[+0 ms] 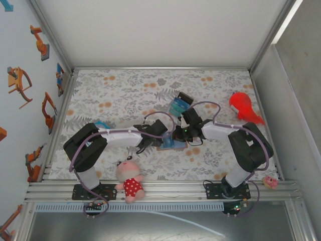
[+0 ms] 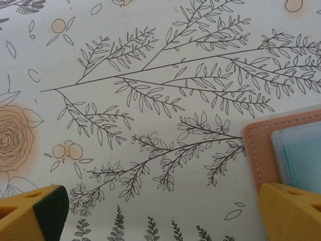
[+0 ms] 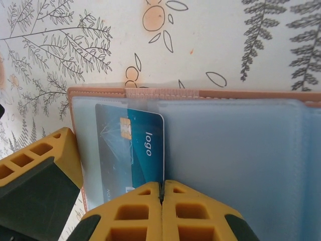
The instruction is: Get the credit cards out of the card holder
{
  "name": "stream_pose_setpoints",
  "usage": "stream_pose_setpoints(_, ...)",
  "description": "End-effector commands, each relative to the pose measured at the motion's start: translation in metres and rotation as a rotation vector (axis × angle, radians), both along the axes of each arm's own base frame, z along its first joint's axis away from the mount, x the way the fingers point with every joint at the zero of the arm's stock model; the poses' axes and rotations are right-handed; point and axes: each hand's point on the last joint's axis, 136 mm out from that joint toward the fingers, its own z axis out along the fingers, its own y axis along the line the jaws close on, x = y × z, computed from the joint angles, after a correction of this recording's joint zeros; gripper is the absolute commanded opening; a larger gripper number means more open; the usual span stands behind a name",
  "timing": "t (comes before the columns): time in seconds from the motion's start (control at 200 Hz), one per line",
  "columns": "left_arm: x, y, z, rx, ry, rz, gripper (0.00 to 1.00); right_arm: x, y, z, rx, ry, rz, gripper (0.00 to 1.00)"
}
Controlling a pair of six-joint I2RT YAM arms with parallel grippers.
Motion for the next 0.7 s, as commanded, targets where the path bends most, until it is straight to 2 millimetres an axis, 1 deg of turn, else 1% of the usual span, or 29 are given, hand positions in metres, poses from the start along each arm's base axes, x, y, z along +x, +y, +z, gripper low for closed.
stream_pose_setpoints(0.0, 0.003, 0.000, -0.001, 0.008, 0.009, 0.005, 0.97, 0.004, -0.015, 0.006, -0.079, -0.035, 0.001, 0.00)
stream_pose_setpoints(0.19, 0.004, 0.000, 0.003, 0.012, 0.003, -0.008, 0.97, 0.006, -0.019, 0.012, -0.115, -0.059, 0.019, 0.00)
stream_pose_setpoints(0.411, 0.007, -0.004, 0.020, -0.017, -0.029, -0.029, 0.97, 0.006, -0.021, 0.011, -0.130, -0.060, 0.032, 0.00)
stream_pose_setpoints(0.586, 0.012, -0.015, 0.039, -0.048, -0.066, -0.064, 0.97, 0.006, -0.020, 0.012, -0.125, -0.060, 0.037, 0.00)
stream_pose_setpoints(0.691, 0.013, -0.025, 0.045, -0.063, -0.079, -0.095, 0.97, 0.006, -0.019, 0.013, -0.120, -0.057, 0.036, 0.00)
